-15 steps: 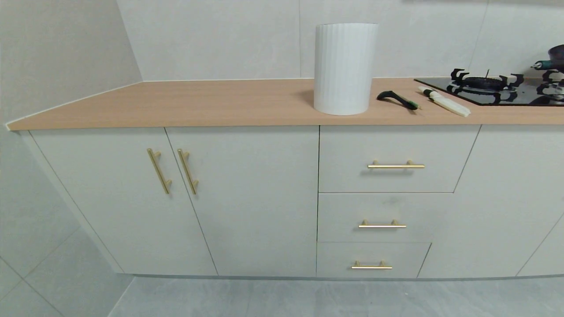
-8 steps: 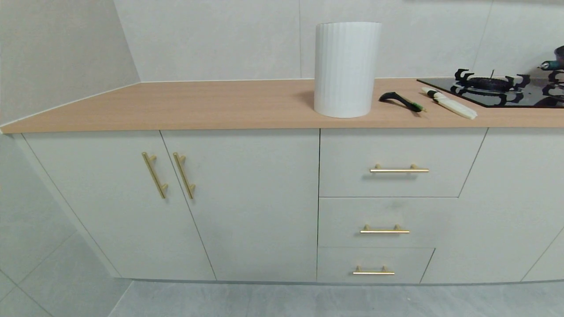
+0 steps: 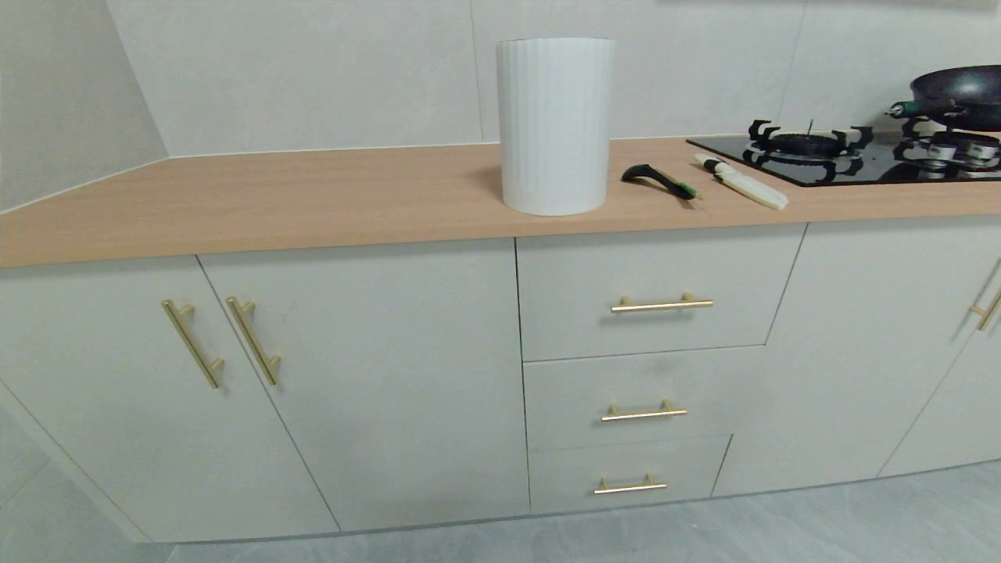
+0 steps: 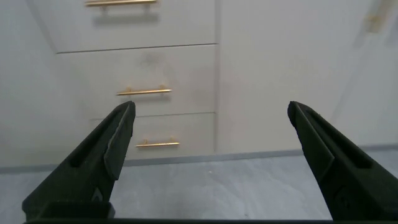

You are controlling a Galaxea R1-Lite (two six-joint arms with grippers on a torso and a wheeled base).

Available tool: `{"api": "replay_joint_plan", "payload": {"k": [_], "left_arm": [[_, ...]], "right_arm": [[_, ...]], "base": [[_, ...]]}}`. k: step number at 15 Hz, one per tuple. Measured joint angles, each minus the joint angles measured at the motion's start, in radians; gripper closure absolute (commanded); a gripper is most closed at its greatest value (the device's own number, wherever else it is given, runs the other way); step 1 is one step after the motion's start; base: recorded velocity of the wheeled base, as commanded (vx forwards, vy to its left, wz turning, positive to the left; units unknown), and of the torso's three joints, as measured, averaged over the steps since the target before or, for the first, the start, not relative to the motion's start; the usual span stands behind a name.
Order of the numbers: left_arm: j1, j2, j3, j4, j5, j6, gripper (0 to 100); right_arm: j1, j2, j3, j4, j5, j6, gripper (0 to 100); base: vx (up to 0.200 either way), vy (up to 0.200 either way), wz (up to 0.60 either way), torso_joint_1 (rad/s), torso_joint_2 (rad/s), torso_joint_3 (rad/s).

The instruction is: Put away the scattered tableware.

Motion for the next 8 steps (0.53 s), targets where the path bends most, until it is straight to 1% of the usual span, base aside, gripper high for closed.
{"api": "replay_joint_plan", "payload": {"k": [8], "left_arm": [[0.000, 0.000, 0.000, 0.000, 0.001, 0.000, 0]], "right_arm": [[0.000, 0.001, 0.000, 0.001, 0.003, -0.009, 0]], "base": [[0.000, 0.000, 0.00, 0.000, 0.00, 0.000]]}}
